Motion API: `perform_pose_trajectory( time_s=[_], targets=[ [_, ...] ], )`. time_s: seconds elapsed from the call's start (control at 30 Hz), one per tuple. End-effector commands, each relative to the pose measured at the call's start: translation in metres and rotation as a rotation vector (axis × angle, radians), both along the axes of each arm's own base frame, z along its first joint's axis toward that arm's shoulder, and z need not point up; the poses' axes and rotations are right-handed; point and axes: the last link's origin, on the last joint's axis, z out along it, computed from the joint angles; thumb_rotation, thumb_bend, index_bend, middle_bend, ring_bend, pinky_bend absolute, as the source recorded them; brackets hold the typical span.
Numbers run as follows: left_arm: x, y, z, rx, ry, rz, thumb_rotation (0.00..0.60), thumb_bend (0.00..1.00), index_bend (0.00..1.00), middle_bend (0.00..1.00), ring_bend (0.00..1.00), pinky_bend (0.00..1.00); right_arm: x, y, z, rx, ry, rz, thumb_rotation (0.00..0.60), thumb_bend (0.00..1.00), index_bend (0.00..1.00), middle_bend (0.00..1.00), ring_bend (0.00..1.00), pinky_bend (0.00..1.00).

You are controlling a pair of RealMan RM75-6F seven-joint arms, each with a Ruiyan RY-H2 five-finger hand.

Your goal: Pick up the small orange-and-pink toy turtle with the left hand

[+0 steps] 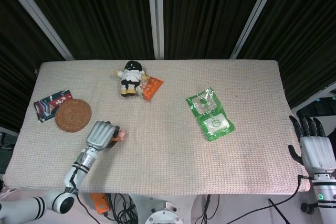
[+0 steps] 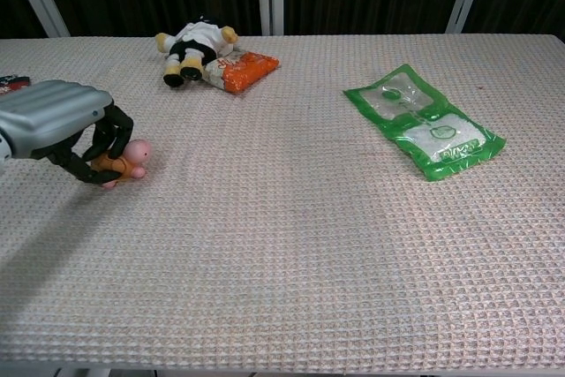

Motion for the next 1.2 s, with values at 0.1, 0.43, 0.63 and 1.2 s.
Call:
perform_pose_trajectory(
  time_s=[0.1,0.43,0.63,1.2],
  targets=[
    [0.001,-0.001,0.003,-0.009,-0.017,-0.012,0.6,0.16,0.39,0.44,0.29,0.57,0.0,0.0,0.0,0.002,0.001,-0.001,0.6,0.28,0.0,0.0,0.0,0.0],
    [0.005,-0.001,0.004,-0.013,-0.019,-0.018,0.6,0.15,0.34,0.38,0.25,0.55,-0.001,0.0,0.0,0.002,0.001,-0.004,0.6,0.28,0.0,0.0,0.0,0.0],
    [0.005,0.003,-0.001,-0.006,-0.012,-0.01,0.6,0.15,0.39,0.39,0.25,0.55,-0.002,0.0,-0.001,0.005,0.0,-0.011,0.6,0.28,0.0,0.0,0.0,0.0],
    [0.005,0.006,-0.01,0.009,0.016,-0.004,0.6,0.31,0.73,0.7,0.51,0.66,-0.005,-0.001,0.0,0.004,-0.002,-0.016,0.6,0.28,0.0,0.0,0.0,0.0]
  ],
)
